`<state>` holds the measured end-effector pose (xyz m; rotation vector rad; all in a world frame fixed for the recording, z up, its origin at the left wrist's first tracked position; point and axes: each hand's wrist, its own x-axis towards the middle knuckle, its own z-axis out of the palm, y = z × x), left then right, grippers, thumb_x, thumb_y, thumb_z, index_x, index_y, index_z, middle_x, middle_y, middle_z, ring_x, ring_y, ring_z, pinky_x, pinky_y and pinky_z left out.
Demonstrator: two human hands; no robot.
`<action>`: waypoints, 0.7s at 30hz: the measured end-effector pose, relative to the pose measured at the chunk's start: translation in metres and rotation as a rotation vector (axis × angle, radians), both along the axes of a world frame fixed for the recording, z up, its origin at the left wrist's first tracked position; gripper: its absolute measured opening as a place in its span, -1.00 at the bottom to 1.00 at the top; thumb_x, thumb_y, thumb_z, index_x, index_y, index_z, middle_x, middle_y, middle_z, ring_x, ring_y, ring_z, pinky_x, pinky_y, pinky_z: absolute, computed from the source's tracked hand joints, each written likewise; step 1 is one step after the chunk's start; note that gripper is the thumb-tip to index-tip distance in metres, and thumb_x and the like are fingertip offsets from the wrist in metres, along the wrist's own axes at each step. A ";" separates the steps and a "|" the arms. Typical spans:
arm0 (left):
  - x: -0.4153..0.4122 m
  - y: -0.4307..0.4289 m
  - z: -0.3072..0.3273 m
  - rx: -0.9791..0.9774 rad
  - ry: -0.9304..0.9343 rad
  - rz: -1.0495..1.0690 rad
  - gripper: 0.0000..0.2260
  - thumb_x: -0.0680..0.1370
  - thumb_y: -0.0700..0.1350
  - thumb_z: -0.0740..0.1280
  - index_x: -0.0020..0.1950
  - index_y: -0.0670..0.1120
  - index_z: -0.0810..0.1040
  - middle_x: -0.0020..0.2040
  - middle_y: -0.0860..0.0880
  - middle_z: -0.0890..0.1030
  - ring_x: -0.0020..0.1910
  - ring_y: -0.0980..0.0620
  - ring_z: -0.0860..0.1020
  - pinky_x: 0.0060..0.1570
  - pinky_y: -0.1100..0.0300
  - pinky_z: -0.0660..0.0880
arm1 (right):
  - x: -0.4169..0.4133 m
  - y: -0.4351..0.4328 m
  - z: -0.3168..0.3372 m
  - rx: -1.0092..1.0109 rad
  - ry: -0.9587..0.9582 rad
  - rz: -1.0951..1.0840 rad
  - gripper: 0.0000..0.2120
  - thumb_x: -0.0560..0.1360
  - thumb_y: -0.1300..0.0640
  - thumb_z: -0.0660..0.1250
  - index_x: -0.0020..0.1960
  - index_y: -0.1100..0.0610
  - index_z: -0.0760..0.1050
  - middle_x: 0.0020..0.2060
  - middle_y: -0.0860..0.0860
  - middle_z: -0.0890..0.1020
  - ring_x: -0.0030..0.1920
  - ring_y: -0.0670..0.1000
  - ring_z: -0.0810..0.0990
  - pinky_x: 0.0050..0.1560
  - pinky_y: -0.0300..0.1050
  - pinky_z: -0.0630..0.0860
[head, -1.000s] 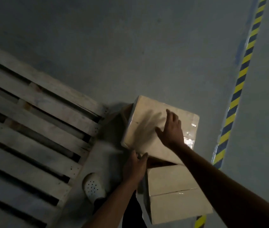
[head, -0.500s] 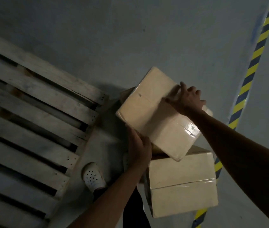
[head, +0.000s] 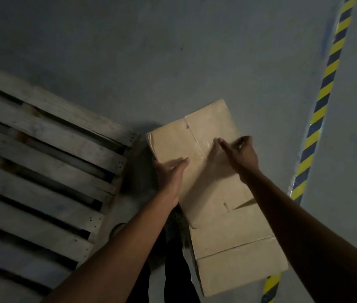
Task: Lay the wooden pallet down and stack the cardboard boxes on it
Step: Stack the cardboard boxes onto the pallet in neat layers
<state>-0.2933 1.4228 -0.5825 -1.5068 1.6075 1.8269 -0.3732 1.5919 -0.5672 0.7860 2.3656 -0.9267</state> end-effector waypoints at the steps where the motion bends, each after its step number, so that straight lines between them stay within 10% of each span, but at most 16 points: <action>1: 0.000 -0.005 0.006 -0.011 0.022 0.030 -0.22 0.37 0.07 0.56 0.46 -0.14 0.30 0.27 -0.11 0.57 0.16 -0.10 0.59 0.20 -0.03 0.55 | 0.009 0.000 0.006 -0.029 0.020 -0.041 -0.02 0.09 -0.64 0.24 0.26 0.02 0.29 0.19 0.11 0.56 0.12 0.20 0.59 0.17 0.29 0.53; 5: 0.004 -0.031 0.050 0.301 0.127 0.150 -0.31 0.42 0.45 0.28 0.31 -0.05 0.53 0.19 -0.13 0.65 0.16 -0.15 0.62 0.17 -0.15 0.55 | 0.044 0.006 0.040 -0.249 0.078 -0.377 -0.36 0.34 -0.46 0.24 0.06 0.09 0.36 -0.04 0.18 0.64 -0.04 0.21 0.65 0.14 0.25 0.56; 10: 0.000 -0.073 0.147 0.312 0.121 0.146 -0.34 0.53 0.42 0.09 0.26 -0.08 0.58 0.11 -0.15 0.68 0.04 -0.15 0.63 -0.12 0.06 0.55 | 0.087 0.007 0.126 -0.590 0.002 -0.732 -0.29 0.55 -0.44 -0.03 0.44 0.04 0.35 0.29 0.10 0.50 0.21 0.11 0.53 0.16 0.06 0.47; 13: 0.000 -0.086 0.213 0.246 0.083 0.006 -0.34 0.49 0.46 0.13 0.25 -0.05 0.55 0.06 -0.14 0.64 0.02 -0.13 0.58 -0.04 0.01 0.51 | 0.116 -0.001 0.182 -0.657 0.011 -0.728 -0.27 0.55 -0.45 -0.08 0.57 -0.08 0.22 0.44 0.05 0.42 0.43 0.18 0.39 0.43 0.29 0.30; 21: 0.014 -0.109 0.367 0.330 0.184 -0.343 -0.29 0.46 0.50 0.10 0.36 0.05 0.54 0.25 -0.16 0.63 0.20 -0.21 0.61 0.27 -0.17 0.46 | 0.160 -0.026 0.309 -0.743 0.123 -0.548 -0.61 0.64 -0.21 0.00 0.35 -0.10 0.39 0.18 0.00 0.52 0.18 0.06 0.44 0.20 0.19 0.41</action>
